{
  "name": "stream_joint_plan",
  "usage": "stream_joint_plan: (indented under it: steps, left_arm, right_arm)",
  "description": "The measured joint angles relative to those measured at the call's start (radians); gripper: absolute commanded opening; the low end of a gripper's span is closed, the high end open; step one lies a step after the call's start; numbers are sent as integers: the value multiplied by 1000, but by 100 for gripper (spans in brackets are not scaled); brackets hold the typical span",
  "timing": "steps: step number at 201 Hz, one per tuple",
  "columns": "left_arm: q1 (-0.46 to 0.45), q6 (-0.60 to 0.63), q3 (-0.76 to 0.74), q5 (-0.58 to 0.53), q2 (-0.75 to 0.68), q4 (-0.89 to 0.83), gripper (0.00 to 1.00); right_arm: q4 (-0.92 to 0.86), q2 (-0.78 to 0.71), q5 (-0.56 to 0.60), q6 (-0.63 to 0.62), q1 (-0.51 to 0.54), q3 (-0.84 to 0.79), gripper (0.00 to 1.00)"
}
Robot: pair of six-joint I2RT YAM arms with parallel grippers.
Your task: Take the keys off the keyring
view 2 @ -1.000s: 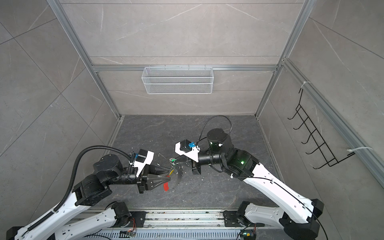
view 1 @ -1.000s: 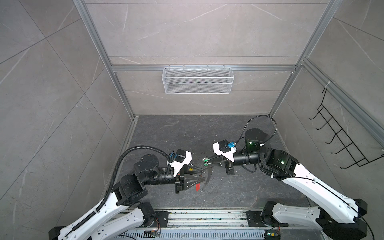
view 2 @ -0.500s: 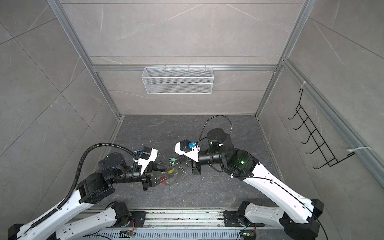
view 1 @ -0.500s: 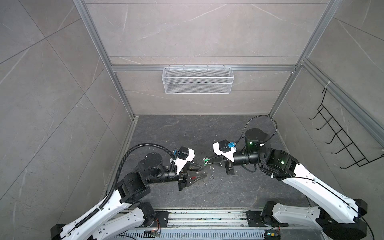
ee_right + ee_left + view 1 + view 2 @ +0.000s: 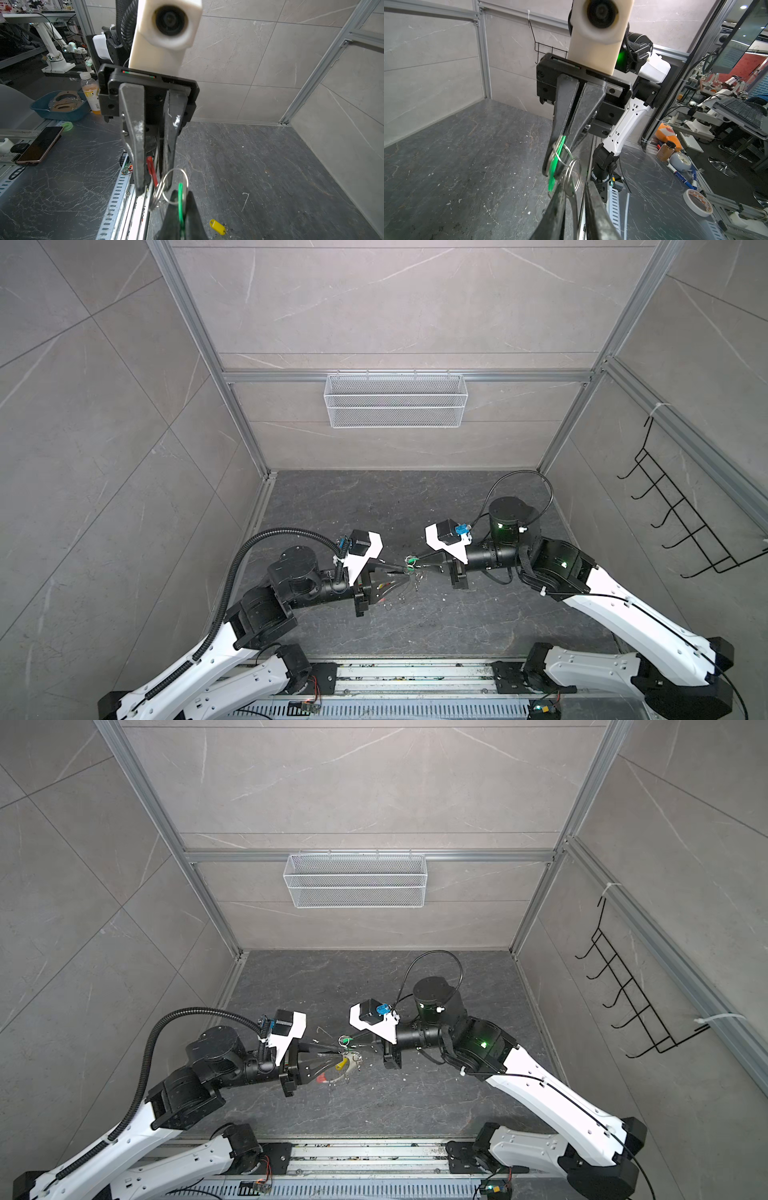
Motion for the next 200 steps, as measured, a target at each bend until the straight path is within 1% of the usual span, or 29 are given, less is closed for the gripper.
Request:
stream_joint_plan:
  steps: [61, 107, 127, 137, 150, 159, 200]
  left_arm:
    - [0, 0, 1, -1, 34, 7, 18]
    - [0, -7, 1, -35, 37, 12, 6]
    - [0, -17, 1, -51, 35, 15, 4]
    - [0, -23, 1, -55, 34, 15, 9]
    - [0, -26, 1, -61, 34, 16, 19]
    - [-1, -28, 1, -63, 34, 16, 22]
    - [-5, -29, 1, -71, 35, 17, 24]
  right_arm:
    - [0, 2, 2, 0, -2, 0, 0]
    - [0, 10, 4, 0, -3, 0, 0]
    - [1, 10, 6, 0, -4, 0, 0]
    - [2, 10, 8, 0, -4, 0, 0]
    - [6, 10, 11, 0, -4, 0, 0]
    - [12, 11, 16, 1, -5, 0, 0]
    - [24, 18, 25, 1, -6, 0, 0]
